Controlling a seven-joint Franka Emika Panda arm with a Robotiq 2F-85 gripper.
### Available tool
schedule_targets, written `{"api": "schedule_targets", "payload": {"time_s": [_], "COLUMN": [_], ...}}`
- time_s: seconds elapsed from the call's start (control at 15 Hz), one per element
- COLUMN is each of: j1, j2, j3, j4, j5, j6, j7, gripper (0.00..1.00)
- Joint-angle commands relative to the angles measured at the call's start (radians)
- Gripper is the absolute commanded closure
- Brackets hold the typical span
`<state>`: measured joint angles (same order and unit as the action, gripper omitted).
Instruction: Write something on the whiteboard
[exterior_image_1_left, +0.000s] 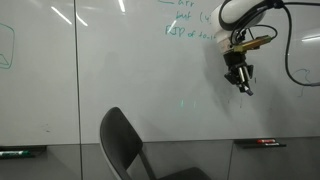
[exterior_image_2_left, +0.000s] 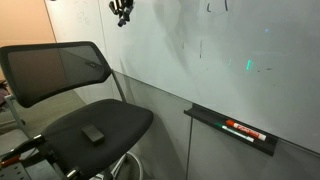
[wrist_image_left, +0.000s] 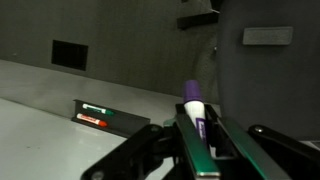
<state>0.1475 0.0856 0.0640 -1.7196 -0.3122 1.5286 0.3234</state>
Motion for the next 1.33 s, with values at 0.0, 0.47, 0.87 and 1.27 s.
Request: {"api": "schedule_targets", "payload": {"time_s": [0.0, 0.47, 0.87, 1.27], "j1": [-0.030, -0.027, -0.002, 0.036], "j2": [-0.104, -0.137, -0.065, 0.100], "j3": [0.007, 0.018, 0.065, 0.128], "j4": [-0.132, -0.373, -0.554, -0.639], "j5": [0.116, 0.237, 0.273, 0.301], "j6": [0.146, 0.483, 0.730, 1.036], "j7": [-0.125, -0.346, -0.418, -0.427], "gripper": [0.91, 0.91, 0.92, 0.92]}}
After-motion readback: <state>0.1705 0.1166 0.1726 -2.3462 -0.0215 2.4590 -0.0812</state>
